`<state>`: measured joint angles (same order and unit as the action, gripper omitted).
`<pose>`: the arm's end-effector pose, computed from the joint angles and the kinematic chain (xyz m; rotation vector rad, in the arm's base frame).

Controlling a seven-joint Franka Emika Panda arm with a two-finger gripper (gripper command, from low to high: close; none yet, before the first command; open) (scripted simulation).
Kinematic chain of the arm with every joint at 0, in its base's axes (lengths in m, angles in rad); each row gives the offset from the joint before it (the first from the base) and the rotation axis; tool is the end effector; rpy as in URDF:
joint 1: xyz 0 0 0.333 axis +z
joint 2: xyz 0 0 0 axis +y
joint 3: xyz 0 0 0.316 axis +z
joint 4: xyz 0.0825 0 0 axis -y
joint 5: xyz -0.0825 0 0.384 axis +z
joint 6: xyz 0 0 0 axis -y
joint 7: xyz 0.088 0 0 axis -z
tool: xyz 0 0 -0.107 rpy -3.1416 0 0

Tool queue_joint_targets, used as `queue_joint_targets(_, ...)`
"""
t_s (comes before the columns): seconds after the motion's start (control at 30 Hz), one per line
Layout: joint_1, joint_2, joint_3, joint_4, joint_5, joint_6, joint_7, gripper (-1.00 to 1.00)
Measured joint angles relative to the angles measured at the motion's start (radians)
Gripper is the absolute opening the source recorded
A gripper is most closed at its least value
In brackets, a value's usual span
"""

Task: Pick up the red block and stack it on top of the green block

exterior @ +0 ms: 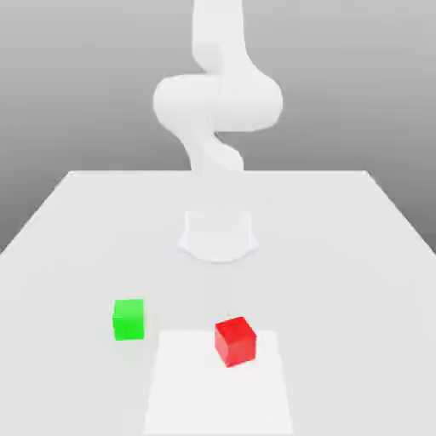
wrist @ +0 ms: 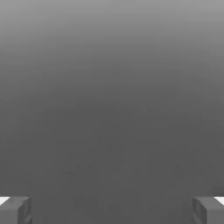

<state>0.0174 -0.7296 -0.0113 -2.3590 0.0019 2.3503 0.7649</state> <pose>0.3758 0.0009 0.6611 -2.5149 1.0039 -0.9403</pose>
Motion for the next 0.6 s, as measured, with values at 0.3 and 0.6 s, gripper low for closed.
queue_joint_targets(0.3,0.068,0.306,-0.037,-0.243,0.007,0.213,-0.149,0.0)
queue_joint_targets(0.6,0.111,0.671,-0.043,-0.49,-0.005,0.465,-0.294,0.0)
